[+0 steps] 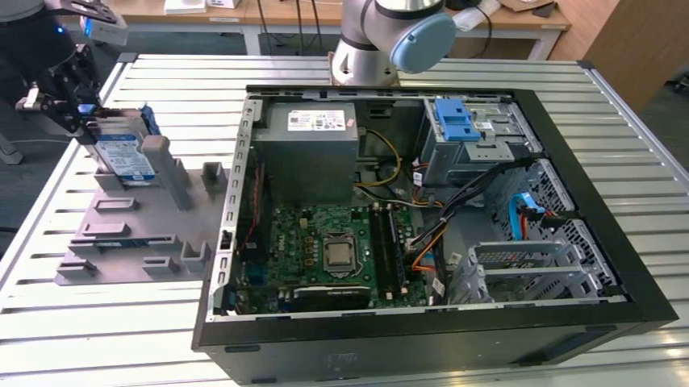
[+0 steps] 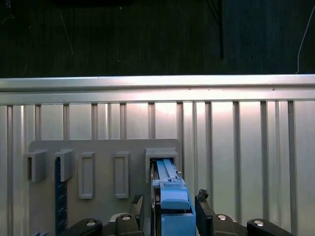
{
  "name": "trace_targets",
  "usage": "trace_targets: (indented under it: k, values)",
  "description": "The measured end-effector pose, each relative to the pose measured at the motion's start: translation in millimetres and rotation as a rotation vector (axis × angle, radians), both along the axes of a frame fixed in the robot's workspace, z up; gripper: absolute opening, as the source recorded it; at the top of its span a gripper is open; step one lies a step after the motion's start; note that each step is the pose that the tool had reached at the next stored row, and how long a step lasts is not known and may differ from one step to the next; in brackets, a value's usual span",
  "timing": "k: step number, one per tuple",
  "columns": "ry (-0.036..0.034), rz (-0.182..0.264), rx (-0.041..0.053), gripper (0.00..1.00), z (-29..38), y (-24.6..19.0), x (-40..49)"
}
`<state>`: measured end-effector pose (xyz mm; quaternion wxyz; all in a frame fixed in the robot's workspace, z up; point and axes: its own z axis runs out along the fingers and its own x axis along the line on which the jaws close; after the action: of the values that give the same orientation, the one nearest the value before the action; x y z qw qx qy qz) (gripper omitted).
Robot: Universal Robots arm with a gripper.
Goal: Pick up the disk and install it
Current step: 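Pick up the disk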
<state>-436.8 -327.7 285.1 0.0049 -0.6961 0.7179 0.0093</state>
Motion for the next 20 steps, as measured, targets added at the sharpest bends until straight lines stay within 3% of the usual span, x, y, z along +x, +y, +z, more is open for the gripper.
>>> trace_targets:
  k: [11,12,20]
  values:
    - [0.0,0.0,-0.0012,0.51,-2.0,0.1,-0.1]
    - [0.0001,0.0,-0.0013,0.45,1.8,0.1,0.0]
    - [0.0,0.0,-0.0013,0.45,1.9,0.1,0.0]
